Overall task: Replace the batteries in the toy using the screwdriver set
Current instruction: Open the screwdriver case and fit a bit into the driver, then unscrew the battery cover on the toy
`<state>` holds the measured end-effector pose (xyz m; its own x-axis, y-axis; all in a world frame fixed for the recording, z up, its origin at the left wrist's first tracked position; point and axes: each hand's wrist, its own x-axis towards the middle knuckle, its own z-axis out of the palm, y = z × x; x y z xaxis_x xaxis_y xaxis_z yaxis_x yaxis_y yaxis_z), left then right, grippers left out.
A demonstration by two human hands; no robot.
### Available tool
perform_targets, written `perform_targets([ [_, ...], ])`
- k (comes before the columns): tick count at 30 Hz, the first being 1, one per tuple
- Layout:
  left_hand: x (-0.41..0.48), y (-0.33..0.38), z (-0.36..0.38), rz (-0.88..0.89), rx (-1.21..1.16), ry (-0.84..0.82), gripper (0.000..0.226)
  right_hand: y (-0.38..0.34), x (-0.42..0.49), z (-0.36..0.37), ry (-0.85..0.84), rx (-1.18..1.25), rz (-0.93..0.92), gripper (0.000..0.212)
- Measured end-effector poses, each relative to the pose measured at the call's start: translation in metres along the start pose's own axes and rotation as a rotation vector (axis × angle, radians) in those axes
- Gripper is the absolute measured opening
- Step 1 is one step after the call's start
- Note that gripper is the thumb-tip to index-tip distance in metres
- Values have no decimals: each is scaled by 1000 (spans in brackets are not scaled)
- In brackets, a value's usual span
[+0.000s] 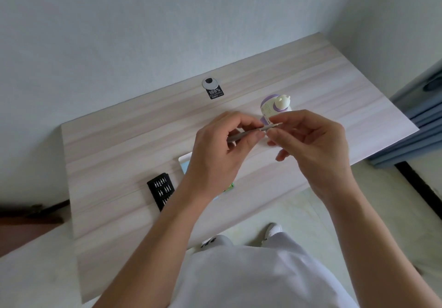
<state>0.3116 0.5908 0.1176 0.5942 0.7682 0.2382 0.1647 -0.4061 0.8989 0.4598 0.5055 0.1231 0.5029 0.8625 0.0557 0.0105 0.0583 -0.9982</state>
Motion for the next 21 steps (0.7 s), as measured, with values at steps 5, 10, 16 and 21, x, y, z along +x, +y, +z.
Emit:
perform_targets([
  [5,5,-6,12,11,-9,-67,9,5,-7,-4,36,55,63,10],
  [10,18,-16,41,2,64,-117,7,24,2,-29,66,38,112,13],
  [16,40,-36,112,-255,-91,-91,10,74,24,-82,-5,-140,201,28],
  [21,59,-44,180,-689,-709,210,10,109,42,-126,-174,-110,367,40],
])
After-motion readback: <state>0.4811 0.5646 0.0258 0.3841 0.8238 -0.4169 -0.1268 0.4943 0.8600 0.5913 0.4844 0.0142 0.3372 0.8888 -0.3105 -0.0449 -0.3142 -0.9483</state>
